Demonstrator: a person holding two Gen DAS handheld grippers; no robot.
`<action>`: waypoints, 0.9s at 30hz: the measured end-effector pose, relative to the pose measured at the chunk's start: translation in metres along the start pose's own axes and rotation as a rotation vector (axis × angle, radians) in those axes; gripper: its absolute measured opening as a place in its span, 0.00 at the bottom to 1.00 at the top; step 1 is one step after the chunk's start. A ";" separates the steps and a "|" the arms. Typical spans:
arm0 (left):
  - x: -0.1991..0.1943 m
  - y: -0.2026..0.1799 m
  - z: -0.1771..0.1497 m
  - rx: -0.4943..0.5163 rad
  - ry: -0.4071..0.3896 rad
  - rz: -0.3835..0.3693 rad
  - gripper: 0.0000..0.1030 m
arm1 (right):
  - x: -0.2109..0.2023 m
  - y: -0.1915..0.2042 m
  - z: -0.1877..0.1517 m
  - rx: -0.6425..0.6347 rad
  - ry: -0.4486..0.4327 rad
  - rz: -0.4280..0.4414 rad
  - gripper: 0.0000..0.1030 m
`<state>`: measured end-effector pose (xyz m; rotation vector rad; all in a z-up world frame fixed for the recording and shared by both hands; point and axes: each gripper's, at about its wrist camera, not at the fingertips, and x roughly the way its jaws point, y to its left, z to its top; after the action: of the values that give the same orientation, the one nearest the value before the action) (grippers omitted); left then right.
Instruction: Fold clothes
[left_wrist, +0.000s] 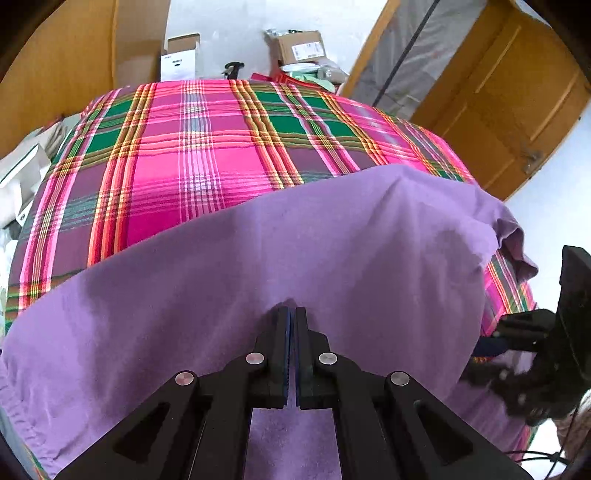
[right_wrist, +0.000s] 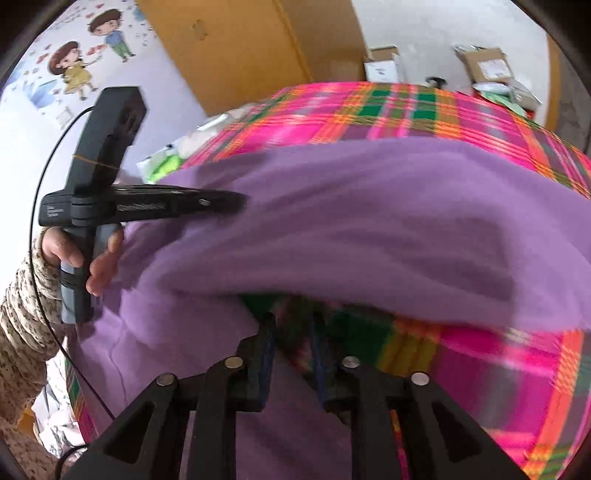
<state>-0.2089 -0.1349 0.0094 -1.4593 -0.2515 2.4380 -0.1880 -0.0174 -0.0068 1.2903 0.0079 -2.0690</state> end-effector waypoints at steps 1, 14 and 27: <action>0.000 0.001 0.001 -0.005 -0.001 -0.003 0.01 | 0.005 0.005 0.001 -0.009 0.006 0.011 0.22; -0.002 0.005 0.000 -0.032 -0.013 -0.019 0.01 | 0.011 0.059 -0.012 -0.196 -0.002 -0.026 0.04; -0.002 0.006 0.000 -0.054 -0.011 -0.016 0.01 | -0.014 0.085 -0.054 -0.102 -0.029 0.144 0.04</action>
<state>-0.2092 -0.1414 0.0098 -1.4603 -0.3327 2.4458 -0.0946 -0.0558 0.0050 1.1644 0.0069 -1.9393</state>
